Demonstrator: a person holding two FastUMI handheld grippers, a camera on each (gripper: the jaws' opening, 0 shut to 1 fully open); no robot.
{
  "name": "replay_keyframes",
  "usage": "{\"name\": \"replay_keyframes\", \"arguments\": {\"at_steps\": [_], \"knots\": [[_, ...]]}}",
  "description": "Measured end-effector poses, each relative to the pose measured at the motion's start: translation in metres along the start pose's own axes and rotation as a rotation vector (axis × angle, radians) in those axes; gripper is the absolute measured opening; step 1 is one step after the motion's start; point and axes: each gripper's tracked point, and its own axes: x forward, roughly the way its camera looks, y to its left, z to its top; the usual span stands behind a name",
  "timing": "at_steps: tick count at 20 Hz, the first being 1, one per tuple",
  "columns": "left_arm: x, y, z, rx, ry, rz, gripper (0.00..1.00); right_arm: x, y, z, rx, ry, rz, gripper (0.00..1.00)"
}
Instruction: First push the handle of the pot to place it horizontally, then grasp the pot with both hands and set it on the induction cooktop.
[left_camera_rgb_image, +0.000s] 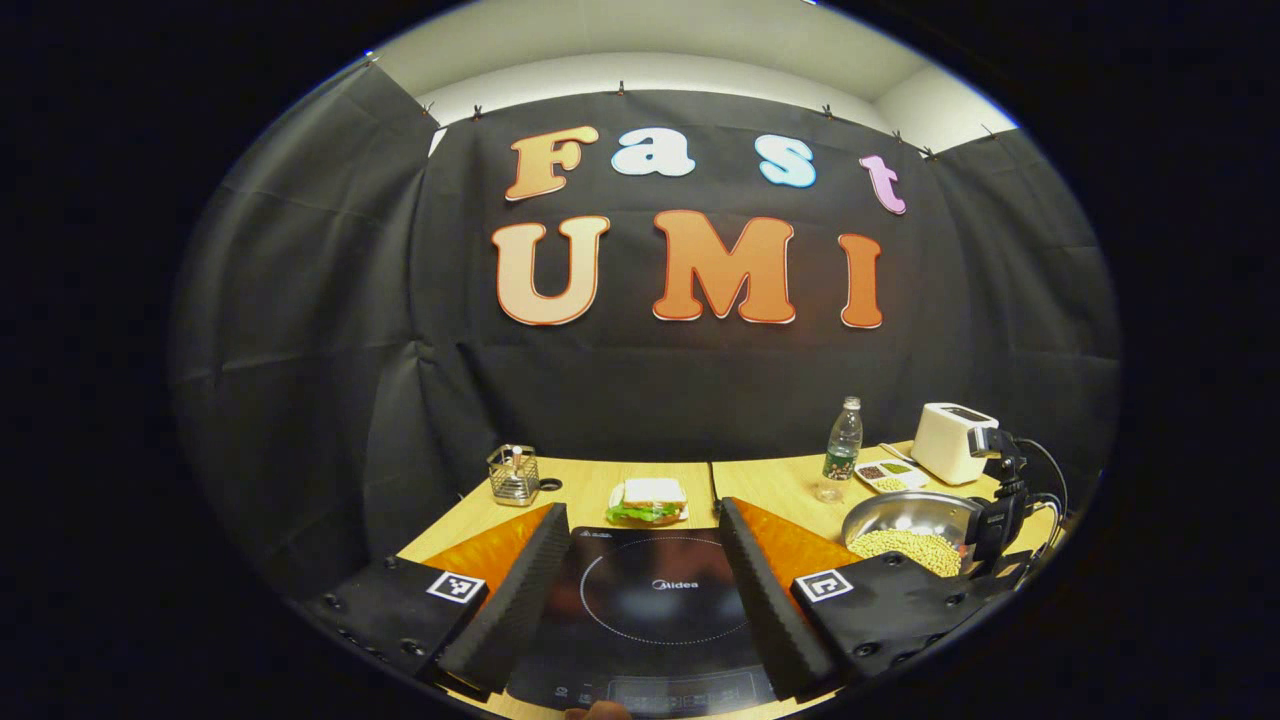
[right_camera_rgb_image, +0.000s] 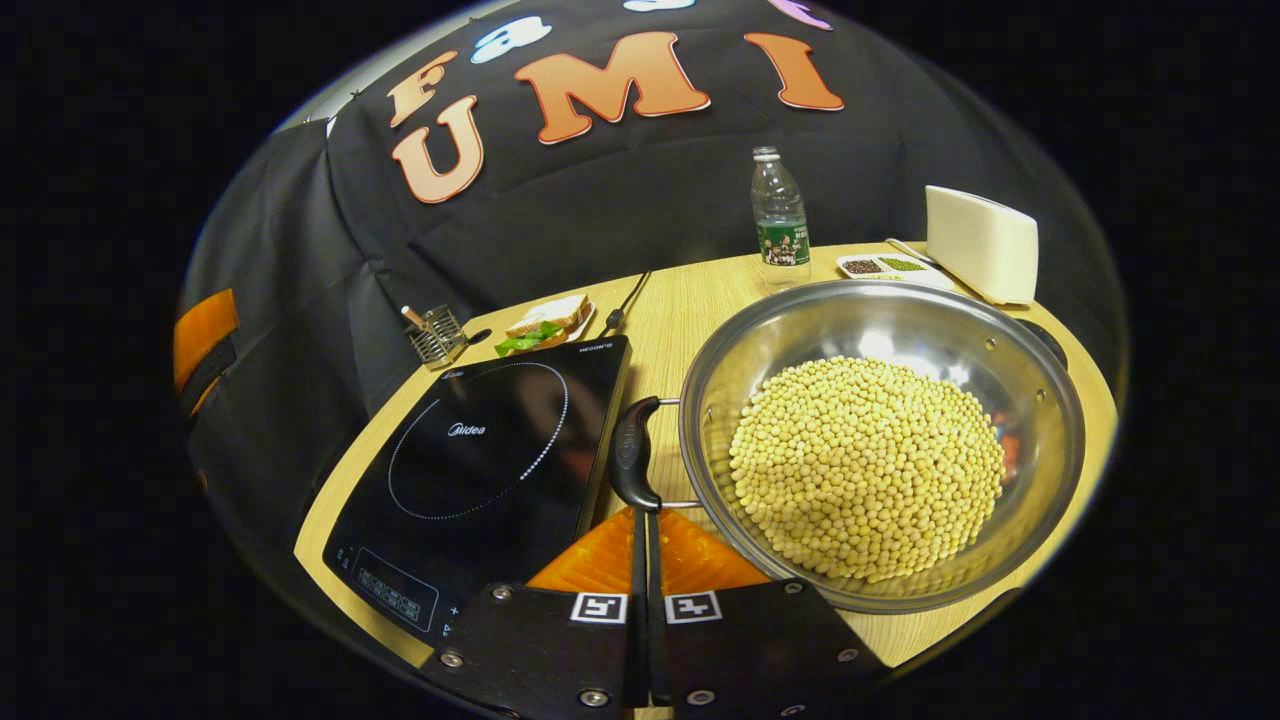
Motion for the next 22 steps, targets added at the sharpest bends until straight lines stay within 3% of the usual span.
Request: {"name": "replay_keyframes", "arguments": {"at_steps": [7, 14, 22], "knots": [[0.011, -0.044, -0.037, -0.052, 0.094, -0.084, 0.98, -0.036, -0.008, -0.003, -0.021, -0.013, 0.036, 0.00], [0.019, -0.109, -0.067, -0.068, 0.175, -0.168, 0.97, -0.081, -0.048, 0.009, -0.002, -0.067, 0.064, 0.00], [0.038, -0.175, -0.108, -0.037, 0.300, -0.229, 0.98, -0.099, -0.140, 0.055, -0.006, -0.196, -0.089, 0.01]]}}
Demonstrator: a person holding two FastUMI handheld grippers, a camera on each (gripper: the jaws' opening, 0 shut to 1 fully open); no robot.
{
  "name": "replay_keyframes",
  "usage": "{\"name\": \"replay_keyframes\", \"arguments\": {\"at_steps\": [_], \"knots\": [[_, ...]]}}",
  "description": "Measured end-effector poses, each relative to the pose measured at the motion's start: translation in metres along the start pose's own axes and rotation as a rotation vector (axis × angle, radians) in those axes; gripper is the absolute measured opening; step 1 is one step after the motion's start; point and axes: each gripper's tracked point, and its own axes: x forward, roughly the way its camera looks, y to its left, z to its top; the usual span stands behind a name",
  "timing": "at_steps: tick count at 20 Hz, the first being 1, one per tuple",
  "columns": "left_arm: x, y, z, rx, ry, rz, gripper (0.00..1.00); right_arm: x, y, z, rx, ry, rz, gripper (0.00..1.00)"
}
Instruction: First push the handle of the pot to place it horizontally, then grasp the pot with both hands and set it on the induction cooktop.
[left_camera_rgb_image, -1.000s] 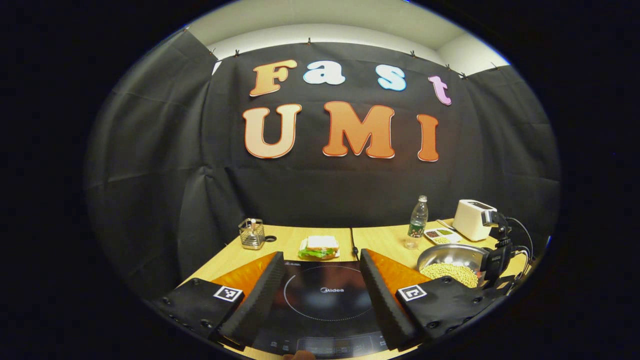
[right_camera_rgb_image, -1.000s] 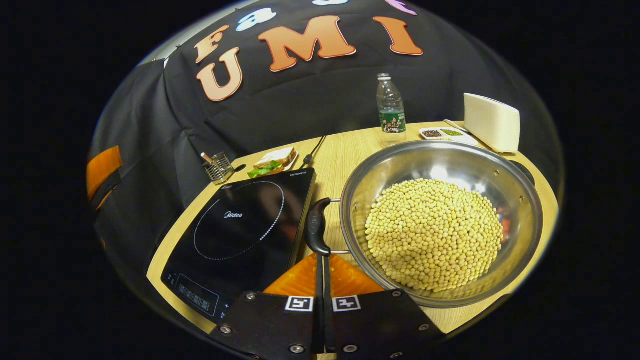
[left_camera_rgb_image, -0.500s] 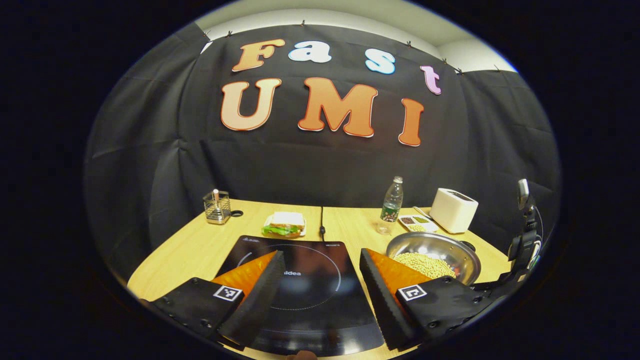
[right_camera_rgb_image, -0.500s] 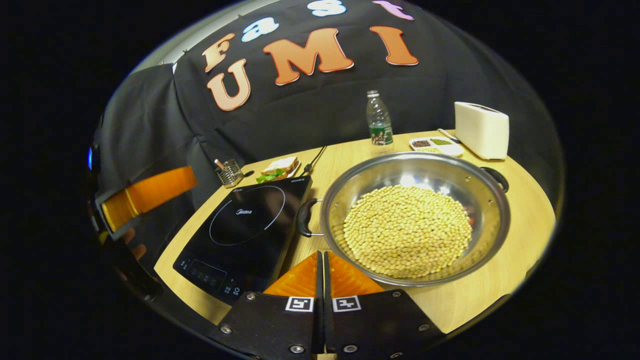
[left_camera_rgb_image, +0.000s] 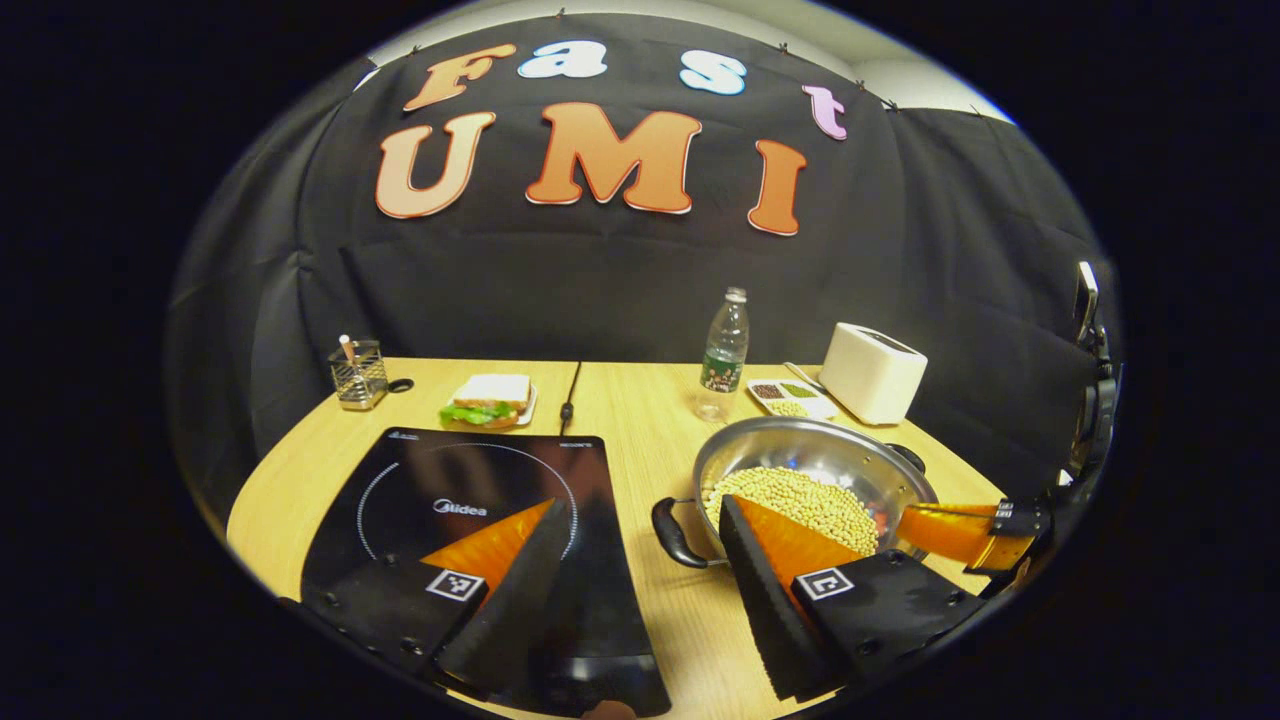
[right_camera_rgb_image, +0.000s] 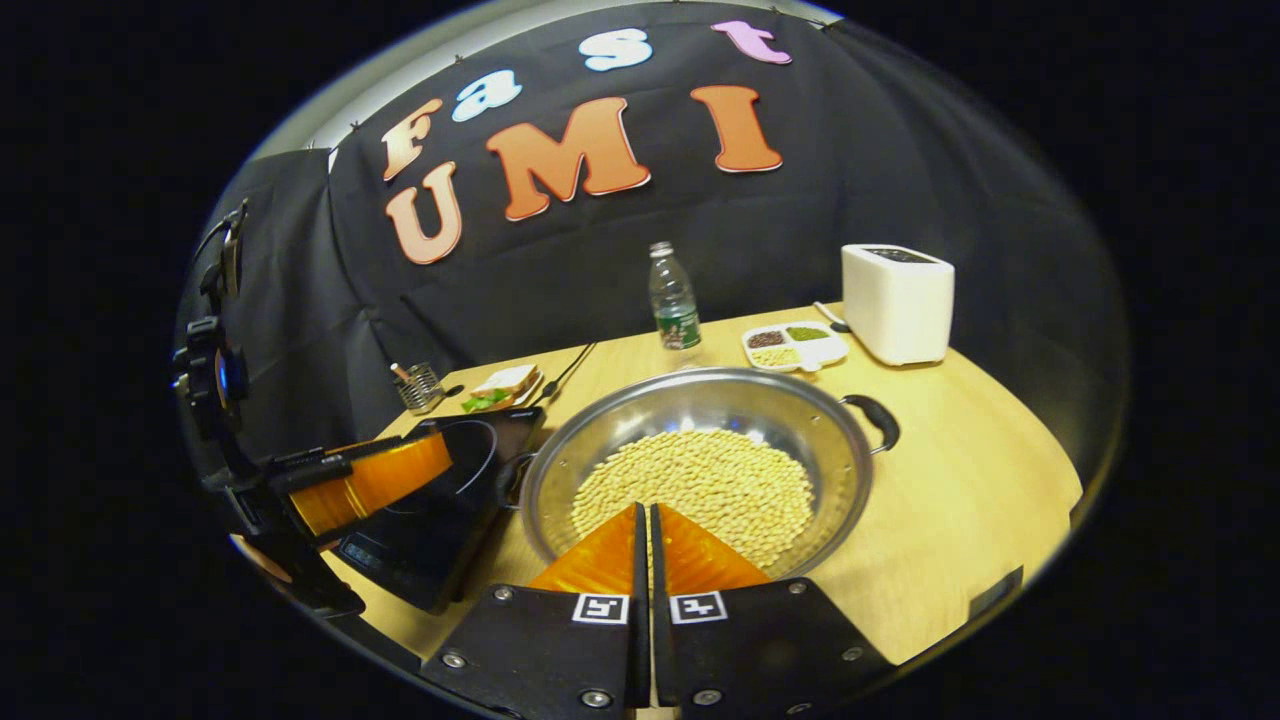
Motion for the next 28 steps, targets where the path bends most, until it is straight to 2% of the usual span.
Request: {"name": "replay_keyframes", "arguments": {"at_steps": [4, 5, 6, 7, 11, 12, 13, 15, 19, 24, 26, 27, 28], "knots": [[0.025, -0.015, -0.020, 0.005, 0.075, -0.003, 0.98, 0.008, -0.048, 0.016, 0.037, -0.028, -0.076, 0.12], [0.030, -0.019, -0.023, 0.008, 0.090, -0.007, 0.98, 0.011, -0.061, 0.019, 0.041, -0.031, -0.103, 0.31], [0.035, -0.023, -0.027, 0.012, 0.103, -0.012, 0.98, 0.014, -0.072, 0.021, 0.044, -0.035, -0.125, 0.35], [0.040, -0.026, -0.030, 0.017, 0.117, -0.013, 0.98, 0.017, -0.081, 0.023, 0.047, -0.036, -0.138, 0.48], [0.058, -0.034, -0.043, 0.028, 0.178, -0.020, 0.98, 0.032, -0.116, 0.028, 0.051, -0.031, -0.198, 0.71], [0.058, -0.035, -0.044, 0.035, 0.194, -0.019, 0.98, 0.037, -0.124, 0.029, 0.052, -0.026, -0.214, 0.70], [0.061, -0.035, -0.045, 0.043, 0.206, -0.018, 0.98, 0.041, -0.130, 0.029, 0.054, -0.020, -0.226, 0.84], [0.068, -0.036, -0.048, 0.048, 0.226, -0.010, 0.98, 0.053, -0.143, 0.028, 0.057, -0.006, -0.253, 0.94], [0.082, -0.039, -0.058, 0.072, 0.275, -0.014, 0.97, 0.077, -0.148, 0.016, 0.074, 0.070, -0.244, 0.95], [0.092, -0.034, -0.061, 0.069, 0.303, -0.009, 0.88, 0.090, -0.145, -0.004, 0.088, 0.158, -0.226, 0.95], [0.093, -0.034, -0.062, 0.081, 0.310, -0.002, 0.83, 0.091, -0.143, -0.007, 0.105, 0.177, -0.220, 0.91], [0.094, -0.034, -0.063, 0.091, 0.322, 0.005, 0.82, 0.092, -0.140, -0.008, 0.114, 0.182, -0.213, 0.84], [0.096, -0.033, -0.062, 0.089, 0.329, 0.018, 0.80, 0.091, -0.143, -0.010, 0.107, 0.186, -0.239, 0.81]]}}
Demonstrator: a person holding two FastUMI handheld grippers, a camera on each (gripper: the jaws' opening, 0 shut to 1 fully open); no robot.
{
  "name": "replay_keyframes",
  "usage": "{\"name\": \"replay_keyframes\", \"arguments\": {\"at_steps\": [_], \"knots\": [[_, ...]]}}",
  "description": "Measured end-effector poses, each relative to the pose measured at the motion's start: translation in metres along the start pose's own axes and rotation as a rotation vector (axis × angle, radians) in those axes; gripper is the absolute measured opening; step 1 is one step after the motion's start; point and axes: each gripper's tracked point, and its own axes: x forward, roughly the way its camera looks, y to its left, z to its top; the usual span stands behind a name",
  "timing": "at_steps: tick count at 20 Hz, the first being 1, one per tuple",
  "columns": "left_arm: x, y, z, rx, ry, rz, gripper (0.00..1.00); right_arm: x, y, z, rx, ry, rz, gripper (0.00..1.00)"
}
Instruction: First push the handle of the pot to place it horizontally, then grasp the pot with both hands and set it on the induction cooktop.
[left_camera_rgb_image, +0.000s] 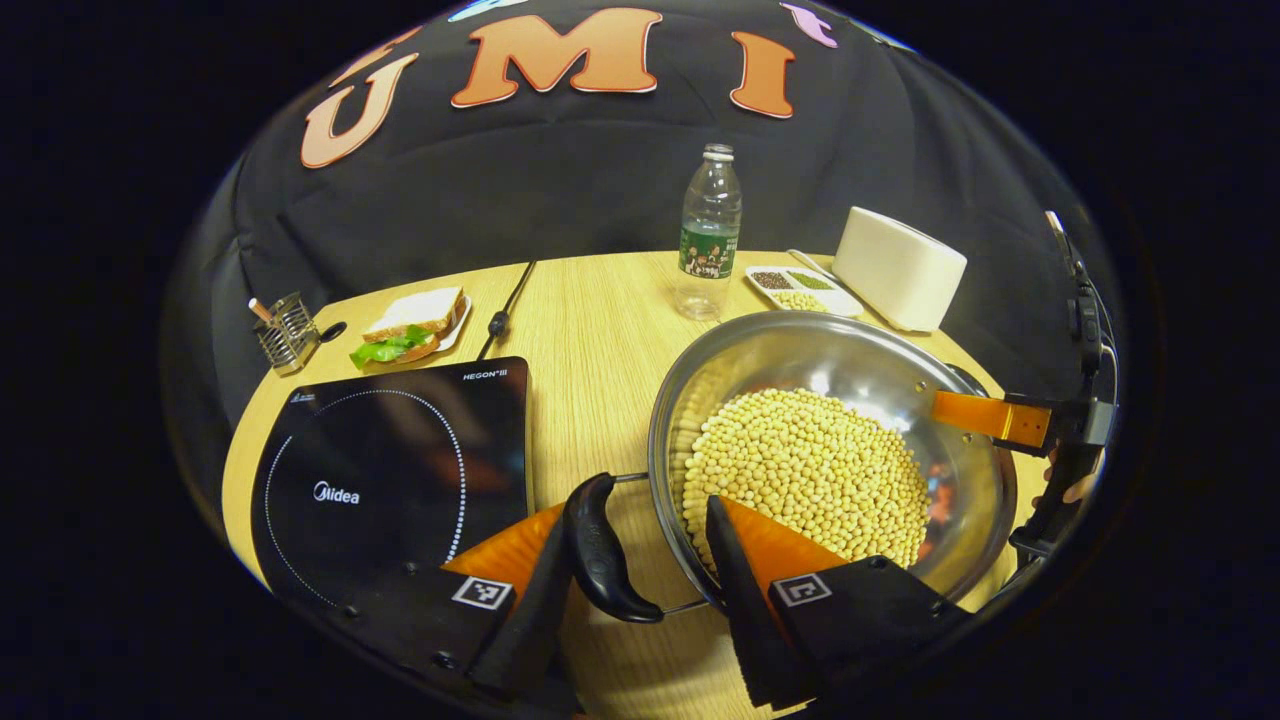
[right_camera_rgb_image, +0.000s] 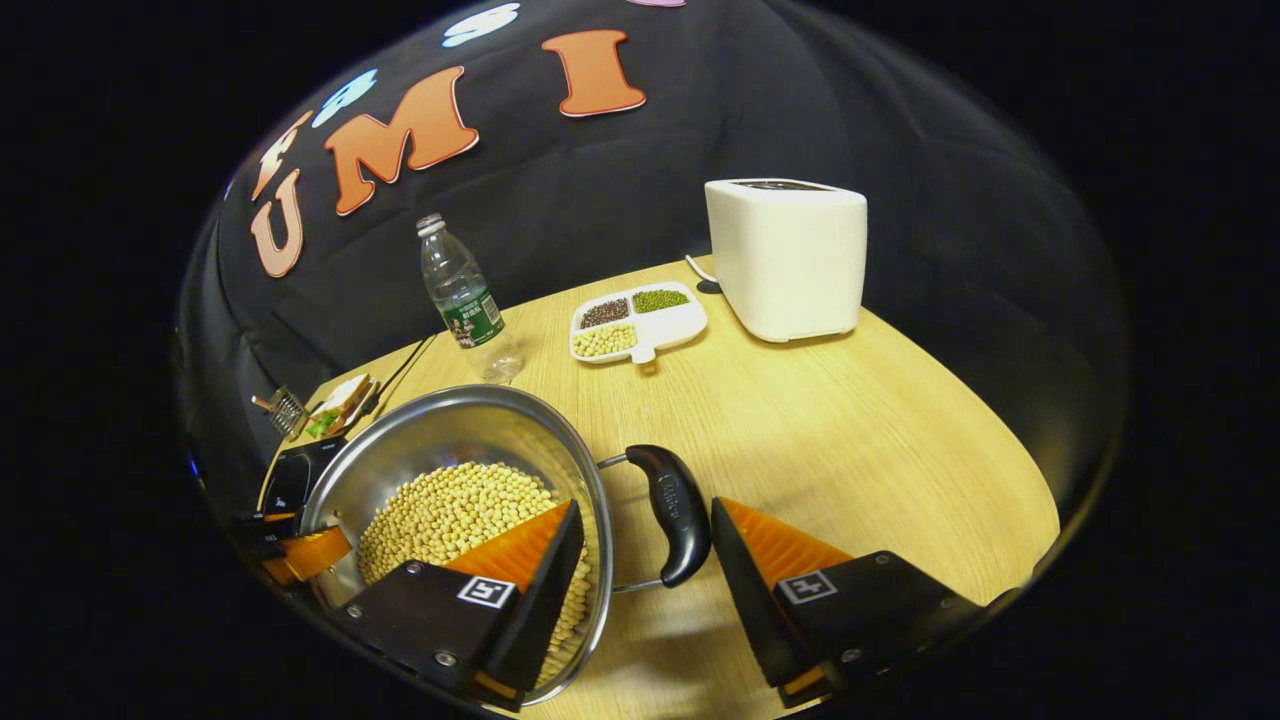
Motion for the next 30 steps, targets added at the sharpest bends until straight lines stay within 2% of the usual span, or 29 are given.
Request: {"name": "replay_keyframes", "arguments": {"at_steps": [1, 2, 5, 6, 7, 8, 12, 13, 20, 30], "knots": [[0.001, 0.000, 0.000, -0.021, -0.002, 0.008, 0.77, 0.007, 0.003, 0.000, 0.001, -0.008, 0.003, 0.63], [0.001, 0.001, 0.006, -0.039, -0.015, 0.012, 0.70, 0.000, 0.004, 0.000, -0.005, -0.007, -0.006, 0.62], [-0.004, 0.004, 0.002, -0.100, -0.010, 0.012, 0.59, -0.008, 0.006, 0.006, 0.036, -0.014, -0.002, 0.50], [-0.008, 0.006, 0.006, -0.098, -0.022, 0.012, 0.61, -0.012, 0.008, 0.009, 0.041, -0.027, 0.002, 0.45], [-0.013, 0.010, 0.011, -0.088, -0.039, 0.016, 0.59, -0.020, 0.011, 0.011, 0.040, -0.034, 0.008, 0.49], [-0.020, 0.013, 0.017, -0.086, -0.052, 0.021, 0.62, -0.028, 0.017, 0.015, 0.044, -0.048, 0.016, 0.49], [-0.054, 0.034, 0.037, -0.105, -0.109, 0.029, 0.60, -0.053, 0.049, 0.034, 0.043, -0.090, 0.052, 0.49], [-0.062, 0.043, 0.039, -0.109, -0.119, 0.033, 0.58, -0.058, 0.060, 0.038, 0.045, -0.097, 0.066, 0.49], [-0.110, 0.111, 0.047, -0.156, -0.160, 0.074, 0.60, -0.090, 0.134, 0.045, 0.010, -0.118, 0.133, 0.49], [-0.143, 0.221, 0.011, -0.239, -0.148, 0.143, 0.60, -0.099, 0.243, 0.022, -0.013, -0.098, 0.205, 0.49]]}}
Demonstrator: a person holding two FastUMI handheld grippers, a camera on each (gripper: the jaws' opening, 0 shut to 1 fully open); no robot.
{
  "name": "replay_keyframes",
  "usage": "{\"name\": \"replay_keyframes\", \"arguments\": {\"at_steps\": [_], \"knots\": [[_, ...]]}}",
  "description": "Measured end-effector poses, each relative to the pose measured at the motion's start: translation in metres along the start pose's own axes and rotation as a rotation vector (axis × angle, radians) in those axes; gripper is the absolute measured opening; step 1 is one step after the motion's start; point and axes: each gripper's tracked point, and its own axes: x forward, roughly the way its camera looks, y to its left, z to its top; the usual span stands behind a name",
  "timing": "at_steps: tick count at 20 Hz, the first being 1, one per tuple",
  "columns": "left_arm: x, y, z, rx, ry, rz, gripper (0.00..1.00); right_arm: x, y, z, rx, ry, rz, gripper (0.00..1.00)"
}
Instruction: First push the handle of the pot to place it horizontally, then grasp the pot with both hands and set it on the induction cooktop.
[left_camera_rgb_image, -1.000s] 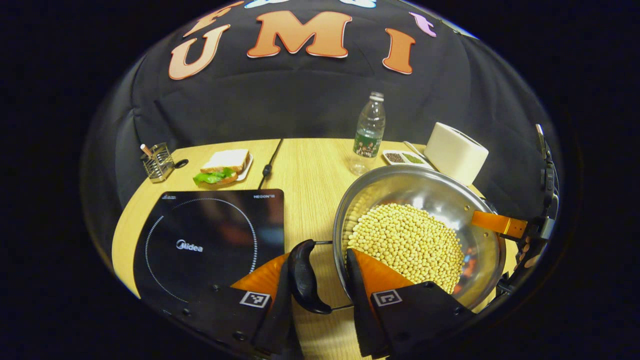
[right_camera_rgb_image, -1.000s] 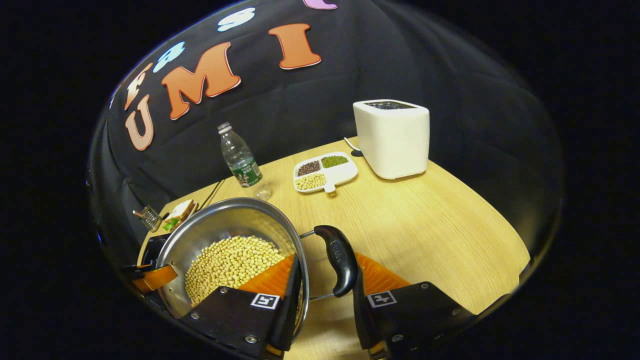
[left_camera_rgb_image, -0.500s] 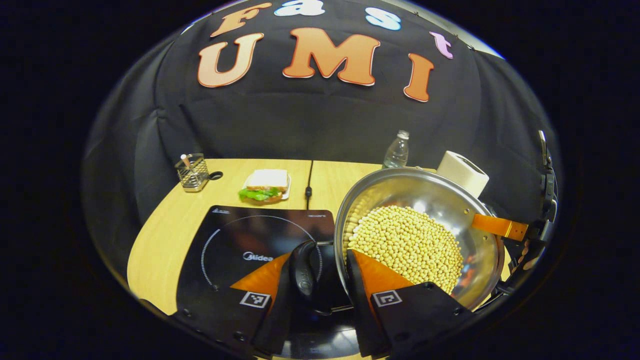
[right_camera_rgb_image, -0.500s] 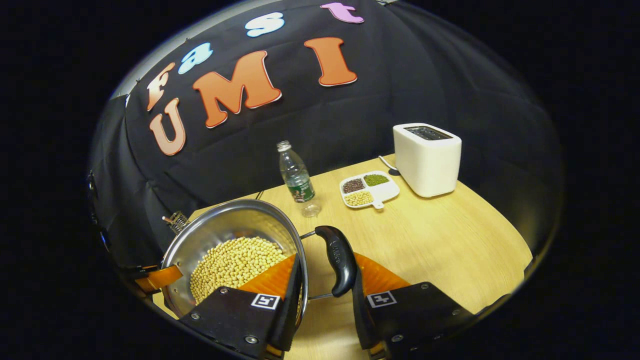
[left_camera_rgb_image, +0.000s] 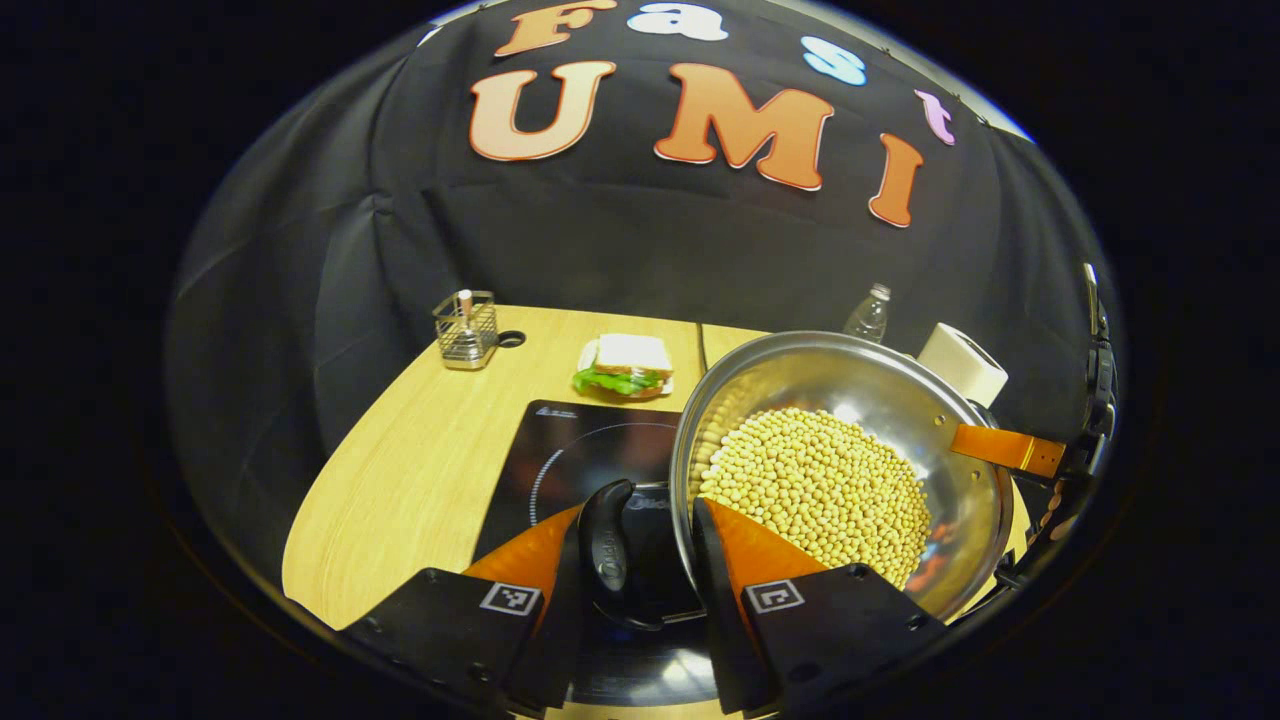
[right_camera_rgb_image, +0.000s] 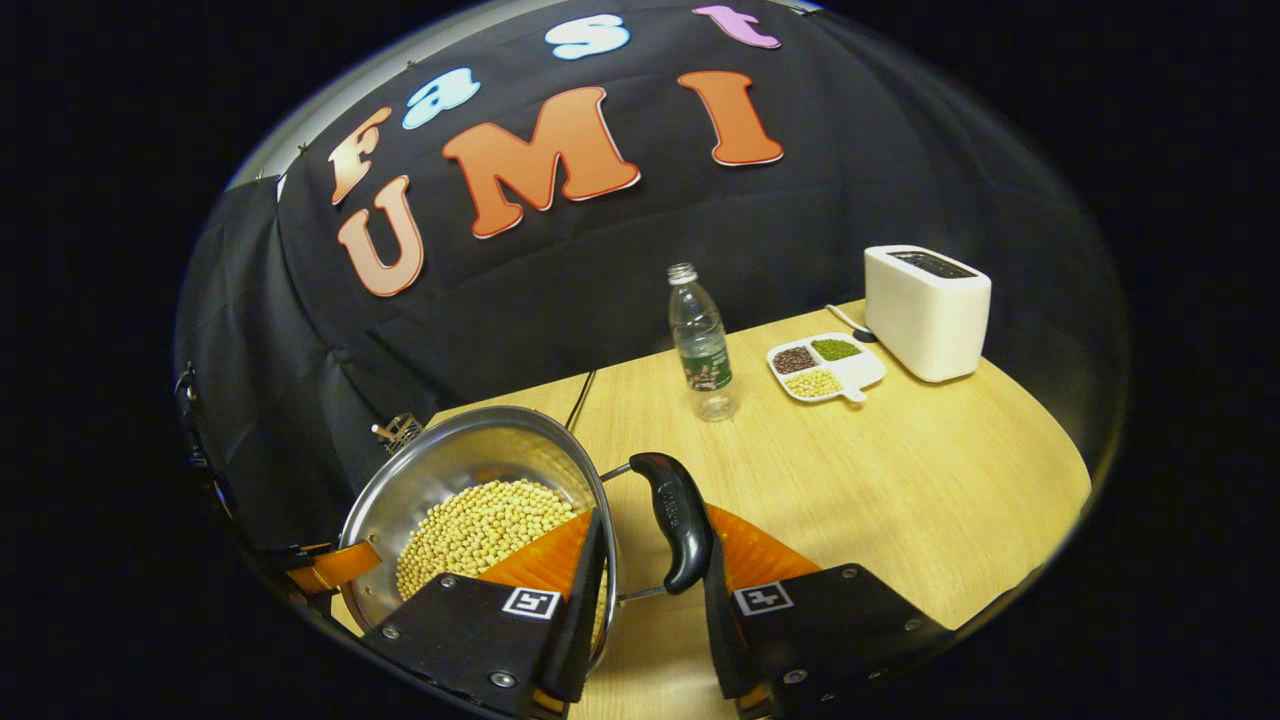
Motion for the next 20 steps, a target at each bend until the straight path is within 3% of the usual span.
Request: {"name": "replay_keyframes", "arguments": {"at_steps": [9, 15, 18, 19, 20], "knots": [[0.022, 0.090, -0.017, -0.019, 0.044, 0.090, 0.60, 0.044, 0.064, -0.046, -0.009, 0.088, 0.034, 0.49], [0.022, 0.089, 0.004, 0.013, 0.008, 0.084, 0.60, 0.055, 0.069, -0.058, 0.020, 0.105, 0.022, 0.50], [0.017, 0.091, 0.007, 0.027, 0.003, 0.093, 0.62, 0.049, 0.062, -0.036, 0.035, 0.036, 0.015, 0.59], [0.014, 0.093, 0.013, 0.040, -0.026, 0.111, 0.64, 0.046, 0.056, -0.027, 0.034, 0.012, 0.007, 0.68], [0.006, 0.094, 0.027, 0.058, -0.069, 0.133, 0.73, 0.040, 0.053, -0.019, 0.038, -0.010, 0.008, 0.74]]}}
